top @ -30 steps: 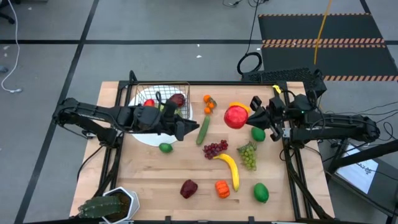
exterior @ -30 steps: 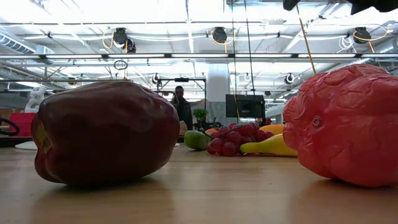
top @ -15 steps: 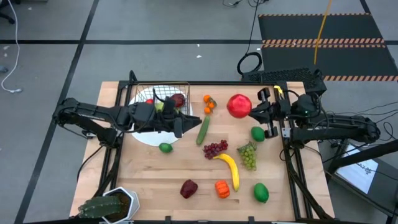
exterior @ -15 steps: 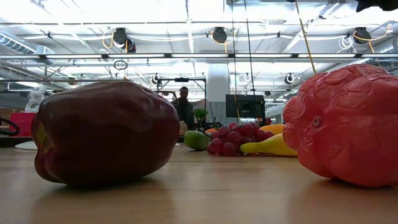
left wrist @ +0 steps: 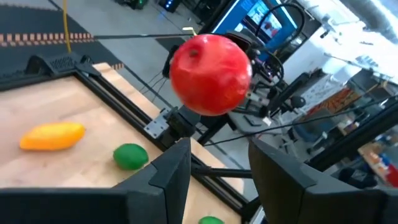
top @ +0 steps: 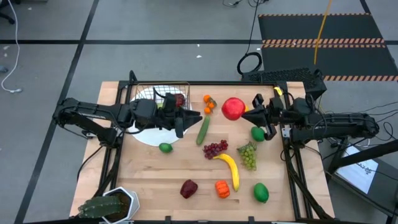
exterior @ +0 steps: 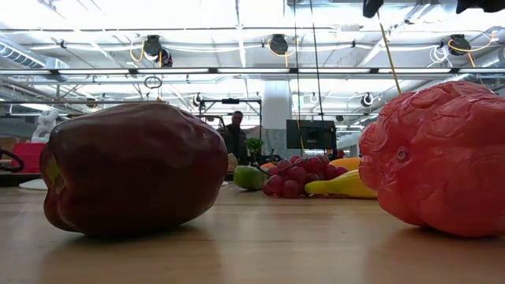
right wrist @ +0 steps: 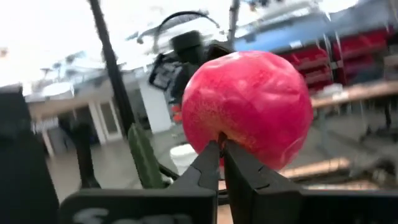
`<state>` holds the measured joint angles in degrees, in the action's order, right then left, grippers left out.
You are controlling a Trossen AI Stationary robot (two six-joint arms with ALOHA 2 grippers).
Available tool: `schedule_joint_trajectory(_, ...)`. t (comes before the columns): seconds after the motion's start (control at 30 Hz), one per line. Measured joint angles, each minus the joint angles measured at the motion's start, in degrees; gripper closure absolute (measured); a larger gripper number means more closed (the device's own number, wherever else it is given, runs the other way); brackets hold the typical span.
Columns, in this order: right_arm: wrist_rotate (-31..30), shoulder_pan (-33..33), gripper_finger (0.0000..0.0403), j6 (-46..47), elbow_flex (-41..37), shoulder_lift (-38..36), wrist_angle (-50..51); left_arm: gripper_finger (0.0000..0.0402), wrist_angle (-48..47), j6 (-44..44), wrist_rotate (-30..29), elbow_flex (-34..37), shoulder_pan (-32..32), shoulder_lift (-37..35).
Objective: Build produce basket
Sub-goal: Put the orange apple into the wired basket
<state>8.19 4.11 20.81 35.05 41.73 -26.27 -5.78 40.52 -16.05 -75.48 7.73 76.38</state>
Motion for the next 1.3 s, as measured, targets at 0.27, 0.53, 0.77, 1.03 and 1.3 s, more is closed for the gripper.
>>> schedule_joint_trajectory(0.27,-0.8,-0.5,0.0396,26.7,0.0,0.0,0.0,0.0239,0.1,-5.3,0.0,0.0,-0.2,0.0)
schedule_joint_trajectory(0.53,-0.9,-0.5,0.0395,44.6,0.0,0.8,0.0,0.0144,0.1,-9.8,0.2,0.0,-0.1,0.0)
schedule_joint_trajectory(0.77,-0.5,-0.5,0.0395,51.1,0.0,2.8,0.0,0.0016,0.1,-10.5,0.4,0.0,0.6,0.5)
schedule_joint_trajectory(1.03,5.2,-0.5,0.0395,56.2,0.0,4.3,-1.0,0.0018,-0.1,-15.0,0.8,0.0,0.0,0.5)
schedule_joint_trajectory(1.3,8.2,-0.5,0.0394,59.9,0.0,6.5,-10.8,0.0012,4.0,-35.5,0.6,0.0,1.7,1.7)
